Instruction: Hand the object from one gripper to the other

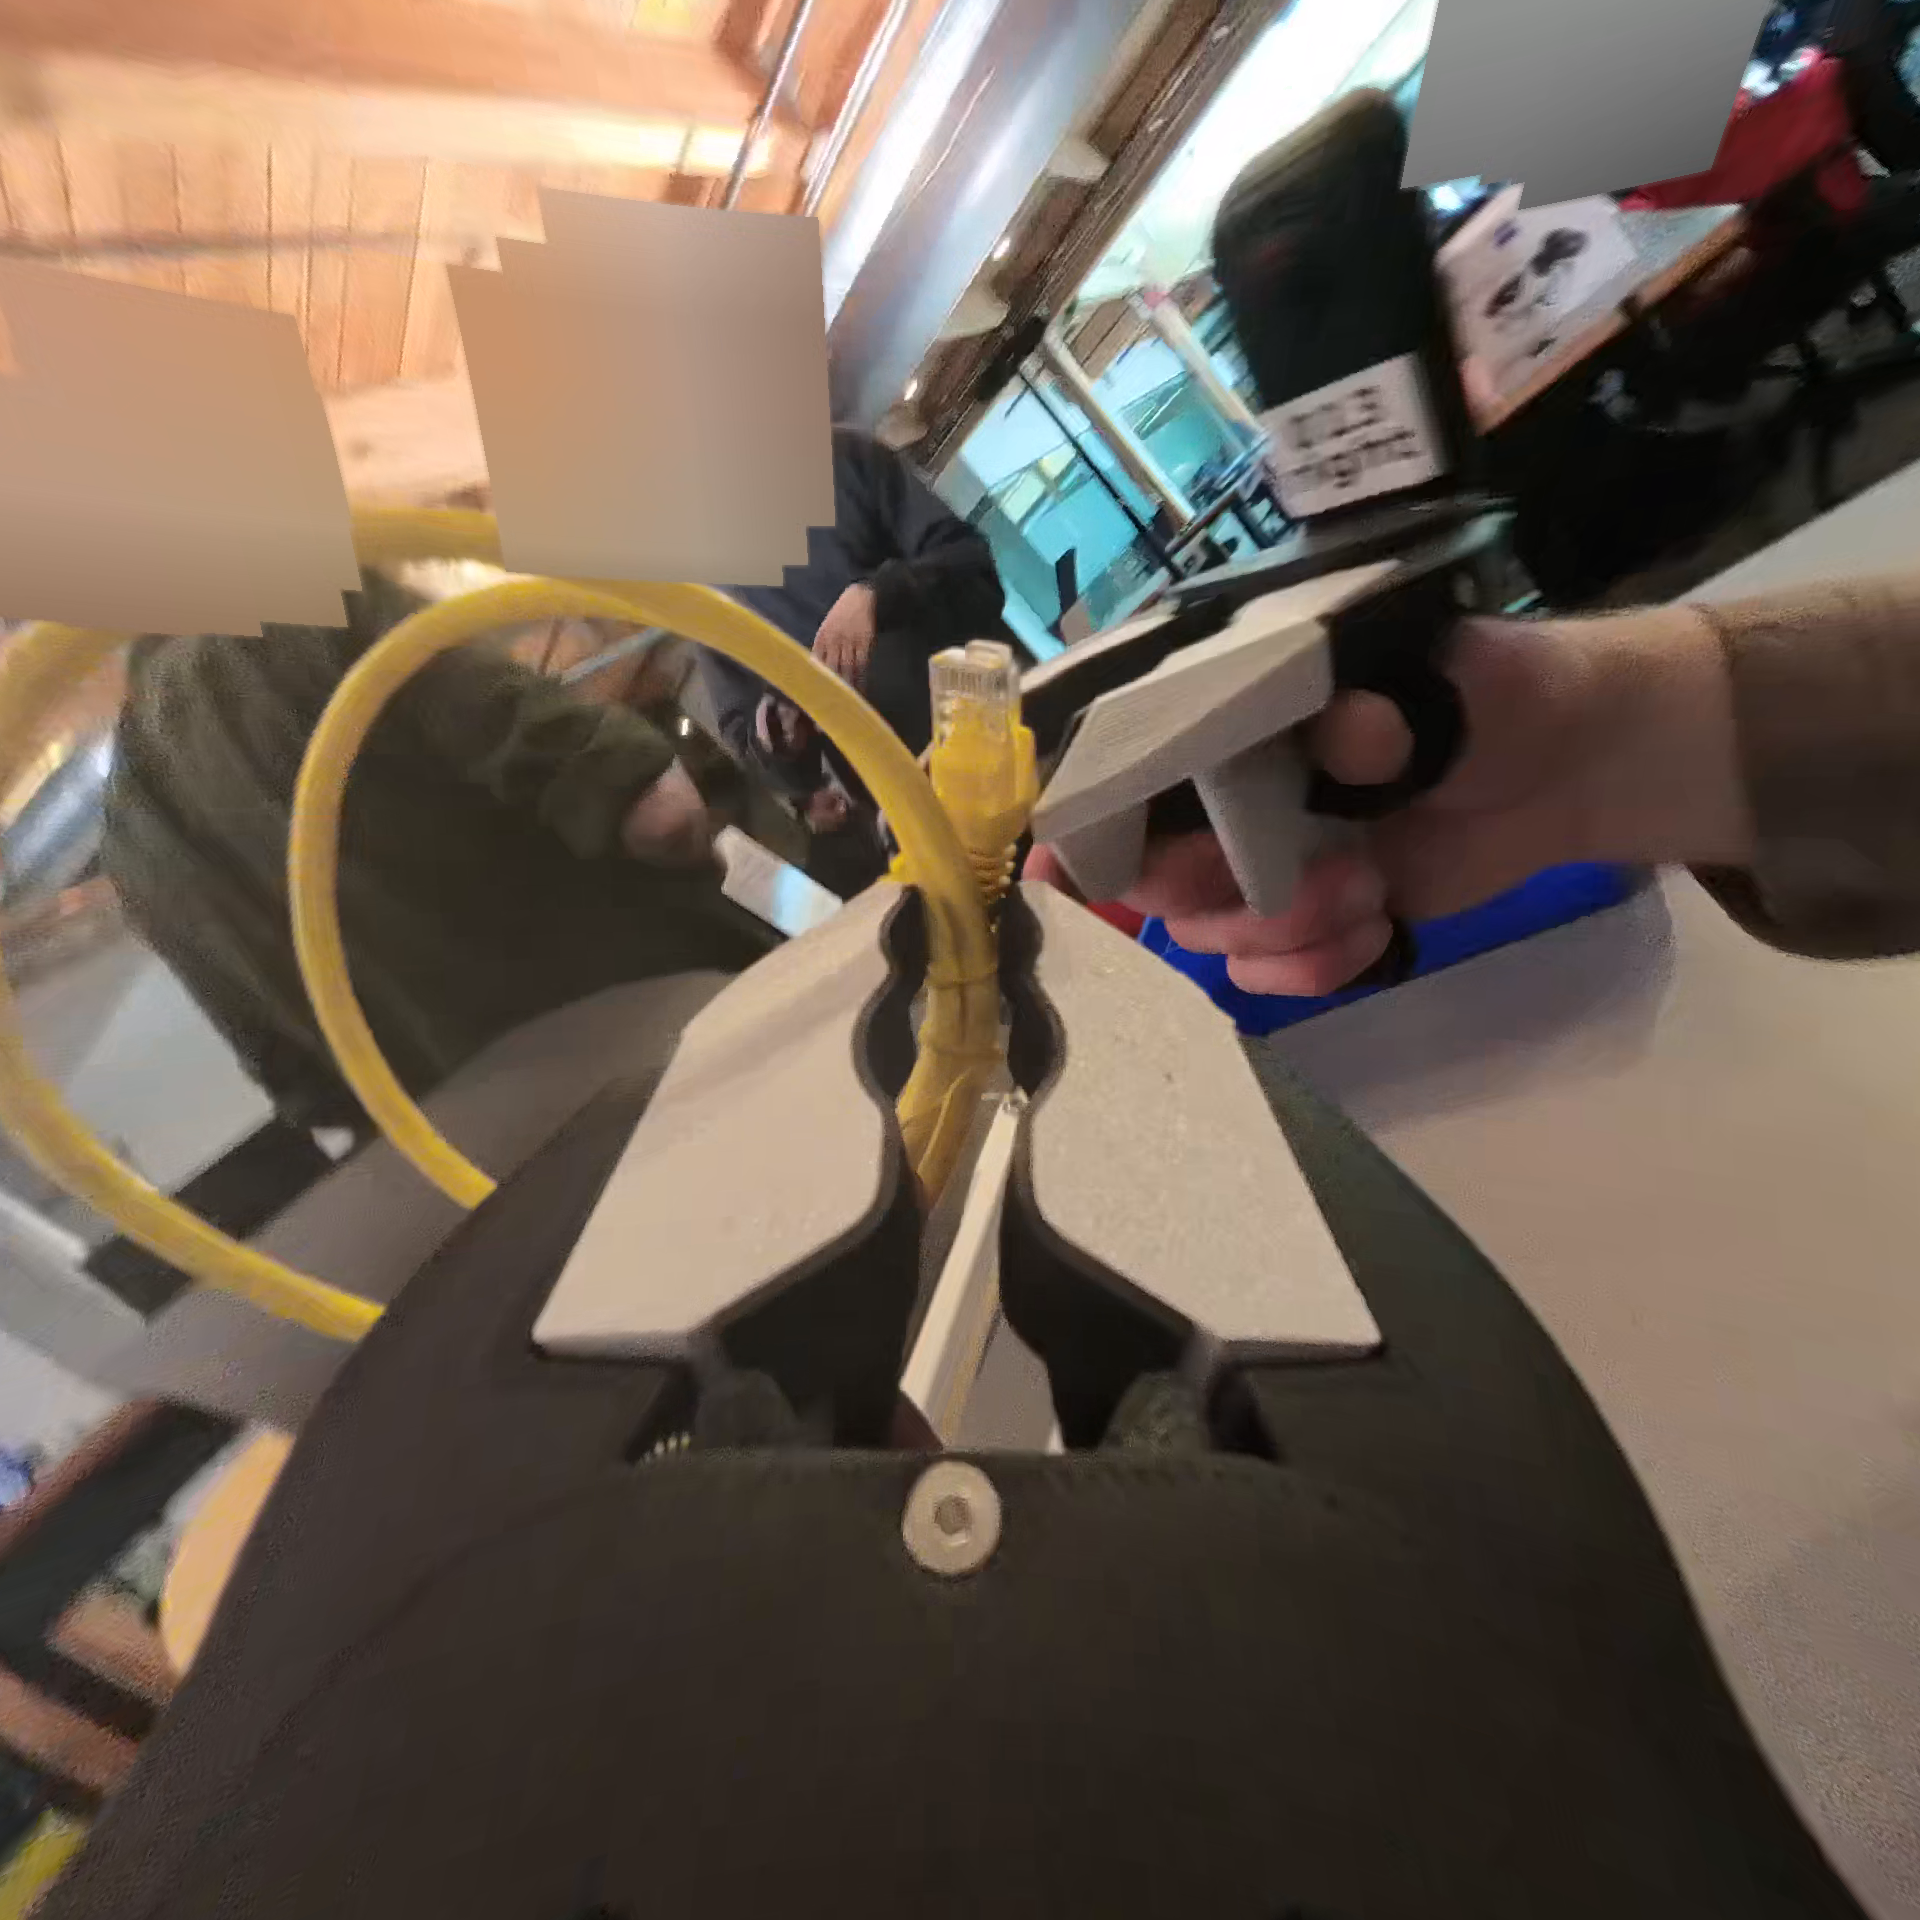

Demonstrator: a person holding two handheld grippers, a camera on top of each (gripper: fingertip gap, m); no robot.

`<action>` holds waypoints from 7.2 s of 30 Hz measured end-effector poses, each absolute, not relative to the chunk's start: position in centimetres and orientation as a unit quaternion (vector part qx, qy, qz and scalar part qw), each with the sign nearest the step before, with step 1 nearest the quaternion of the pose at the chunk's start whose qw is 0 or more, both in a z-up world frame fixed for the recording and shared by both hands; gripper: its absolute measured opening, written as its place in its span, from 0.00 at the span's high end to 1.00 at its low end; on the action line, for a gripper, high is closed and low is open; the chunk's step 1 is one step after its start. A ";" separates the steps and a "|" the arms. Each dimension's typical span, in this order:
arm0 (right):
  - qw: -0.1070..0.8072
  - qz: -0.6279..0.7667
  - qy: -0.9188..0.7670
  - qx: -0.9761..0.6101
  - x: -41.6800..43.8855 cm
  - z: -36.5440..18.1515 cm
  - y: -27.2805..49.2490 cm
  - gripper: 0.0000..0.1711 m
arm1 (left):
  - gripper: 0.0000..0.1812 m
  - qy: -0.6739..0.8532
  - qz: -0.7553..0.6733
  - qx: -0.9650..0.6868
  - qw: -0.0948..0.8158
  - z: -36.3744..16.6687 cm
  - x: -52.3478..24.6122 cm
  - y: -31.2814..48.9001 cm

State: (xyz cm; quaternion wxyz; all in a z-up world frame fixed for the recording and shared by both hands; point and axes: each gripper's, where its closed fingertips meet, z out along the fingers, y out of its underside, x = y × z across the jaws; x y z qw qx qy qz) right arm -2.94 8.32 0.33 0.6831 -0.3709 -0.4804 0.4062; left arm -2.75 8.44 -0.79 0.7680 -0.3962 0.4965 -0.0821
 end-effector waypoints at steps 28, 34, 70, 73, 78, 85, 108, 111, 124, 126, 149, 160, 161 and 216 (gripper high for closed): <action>0.563 0.498 -0.600 -0.273 -4.9 -2.1 0.4 0.89 | 0.91 0.603 -0.408 -0.394 0.561 -4.6 -1.2 2.1; 0.613 0.405 -0.600 -0.318 -5.1 -2.5 3.3 0.90 | 0.73 0.576 -0.382 -0.437 0.576 -3.5 -3.3 4.1; 0.569 -0.195 -0.677 -0.424 -9.0 -13.2 15.1 0.89 | 0.93 0.419 0.000 -0.620 0.664 -3.1 -8.2 14.6; 0.575 -0.199 -0.670 -0.425 -9.1 -13.1 15.3 0.89 | 0.94 0.413 0.014 -0.613 0.674 -2.8 -8.1 14.8; 0.595 -0.205 -0.652 -0.422 -9.2 -12.4 15.6 0.80 | 0.94 0.385 0.028 -0.603 0.698 -1.7 -9.0 15.1; 0.675 -0.094 -0.631 -0.371 -9.4 -7.7 11.9 0.69 | 0.94 0.337 0.018 -0.572 0.748 1.0 -11.0 14.7; 0.616 0.415 -0.546 -0.389 -1.6 -1.1 6.8 0.72 | 0.94 0.460 -0.255 -0.497 0.690 -0.8 -7.4 10.3; 0.605 0.416 -0.557 -0.387 -2.3 -1.7 6.4 0.89 | 0.94 0.464 -0.255 -0.497 0.688 -0.9 -7.5 10.3; 0.668 0.321 -0.518 -0.428 -2.1 -1.3 10.0 0.99 | 0.79 0.419 -0.208 -0.524 0.711 -0.5 -9.1 12.5; 0.706 0.246 -0.502 -0.434 -1.8 -0.9 11.4 0.99 | 0.81 0.389 -0.204 -0.557 0.705 -0.2 -10.3 13.3; 0.815 -0.015 -0.505 -0.283 -7.5 -2.6 10.7 0.99 | 0.90 0.246 -0.603 -0.477 0.590 2.7 -7.1 10.3; 0.720 0.260 -0.519 -0.380 -5.7 -2.3 10.0 0.79 | 0.94 0.373 -0.347 -0.458 0.729 2.6 -5.8 8.7; 0.708 0.317 -0.503 -0.381 -5.1 -1.4 9.5 0.79 | 0.94 0.390 -0.296 -0.456 0.743 2.2 -5.6 8.8; 0.560 0.558 -0.569 -0.228 -4.7 -1.3 -0.4 0.98 | 0.73 0.302 -0.550 -0.469 0.621 0.1 -4.9 10.7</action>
